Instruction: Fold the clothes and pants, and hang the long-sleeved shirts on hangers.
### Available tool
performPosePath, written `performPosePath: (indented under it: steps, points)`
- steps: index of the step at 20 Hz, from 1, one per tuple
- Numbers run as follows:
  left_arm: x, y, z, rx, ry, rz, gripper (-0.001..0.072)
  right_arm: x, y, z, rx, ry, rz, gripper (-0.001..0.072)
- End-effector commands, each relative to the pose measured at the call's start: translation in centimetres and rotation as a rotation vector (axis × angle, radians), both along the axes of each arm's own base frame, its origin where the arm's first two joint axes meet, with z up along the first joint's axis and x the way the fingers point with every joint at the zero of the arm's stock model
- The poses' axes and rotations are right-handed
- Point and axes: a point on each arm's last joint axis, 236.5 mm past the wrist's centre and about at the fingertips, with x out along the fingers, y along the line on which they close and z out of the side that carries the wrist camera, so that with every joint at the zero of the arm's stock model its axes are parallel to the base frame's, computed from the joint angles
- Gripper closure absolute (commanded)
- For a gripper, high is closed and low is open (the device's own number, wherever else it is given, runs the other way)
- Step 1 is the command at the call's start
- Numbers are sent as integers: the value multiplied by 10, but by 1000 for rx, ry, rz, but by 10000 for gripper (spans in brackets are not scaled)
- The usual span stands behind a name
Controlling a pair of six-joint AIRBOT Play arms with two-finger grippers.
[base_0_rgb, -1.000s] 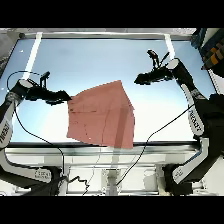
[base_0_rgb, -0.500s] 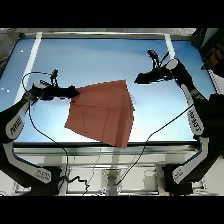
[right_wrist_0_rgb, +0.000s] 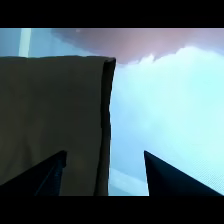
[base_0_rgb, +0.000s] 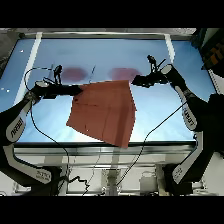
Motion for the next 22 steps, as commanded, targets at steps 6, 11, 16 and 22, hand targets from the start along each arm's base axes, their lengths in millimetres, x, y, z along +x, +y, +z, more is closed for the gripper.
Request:
performPosePath:
  steps: [6, 11, 16, 22]
  points:
    - [-11, -13, 2, -21, 17, -60, 685, 21, 38, -24, 43, -11, 18, 147]
    - [-9, -11, 2, -17, 12, -51, 680, 27, 55, -39, 5, -28, 34, 197]
    - [7, 1, 1, 22, -31, 15, 684, 44, 52, -30, 0, -91, -2, 648]
    - [53, -5, 77, -76, -198, 75, 685, 71, 53, 82, -43, -333, 97, 703]
